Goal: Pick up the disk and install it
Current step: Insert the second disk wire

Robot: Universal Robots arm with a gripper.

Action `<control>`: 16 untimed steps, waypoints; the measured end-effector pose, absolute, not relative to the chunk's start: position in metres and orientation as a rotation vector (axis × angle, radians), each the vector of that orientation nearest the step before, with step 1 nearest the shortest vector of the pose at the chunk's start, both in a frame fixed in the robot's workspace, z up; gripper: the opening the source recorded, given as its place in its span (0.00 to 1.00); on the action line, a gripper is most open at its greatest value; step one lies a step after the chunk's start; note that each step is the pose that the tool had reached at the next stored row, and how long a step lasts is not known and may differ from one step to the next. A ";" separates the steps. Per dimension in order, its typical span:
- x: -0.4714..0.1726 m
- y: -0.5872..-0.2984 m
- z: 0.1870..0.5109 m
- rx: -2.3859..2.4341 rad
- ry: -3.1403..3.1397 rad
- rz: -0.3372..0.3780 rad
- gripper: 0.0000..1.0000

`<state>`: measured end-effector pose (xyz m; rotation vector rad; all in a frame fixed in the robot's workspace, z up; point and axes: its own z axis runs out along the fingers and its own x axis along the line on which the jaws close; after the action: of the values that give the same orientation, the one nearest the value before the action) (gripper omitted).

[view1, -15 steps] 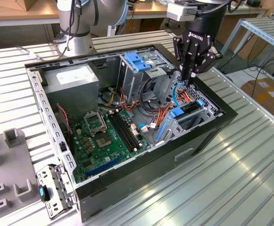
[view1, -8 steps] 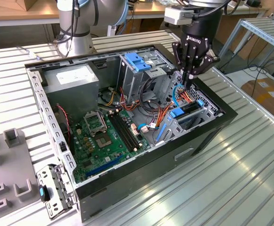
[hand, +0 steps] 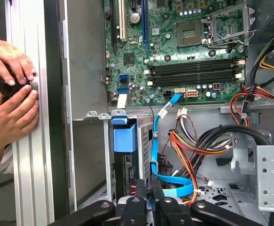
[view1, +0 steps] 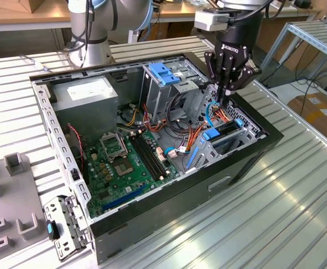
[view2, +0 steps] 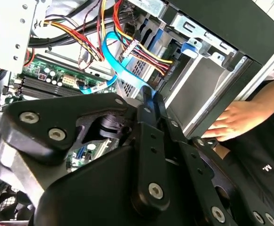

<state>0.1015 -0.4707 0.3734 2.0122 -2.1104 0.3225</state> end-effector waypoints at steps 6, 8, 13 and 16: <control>0.102 -0.469 0.370 1.998 -2.095 0.348 0.22; 0.102 -0.469 0.369 1.996 -2.093 0.352 0.16; 0.101 -0.471 0.366 2.000 -2.096 0.348 0.16; 0.101 -0.478 0.365 2.016 -2.102 0.336 0.16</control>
<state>0.1014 -0.4779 0.3651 2.0156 -2.1021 0.3359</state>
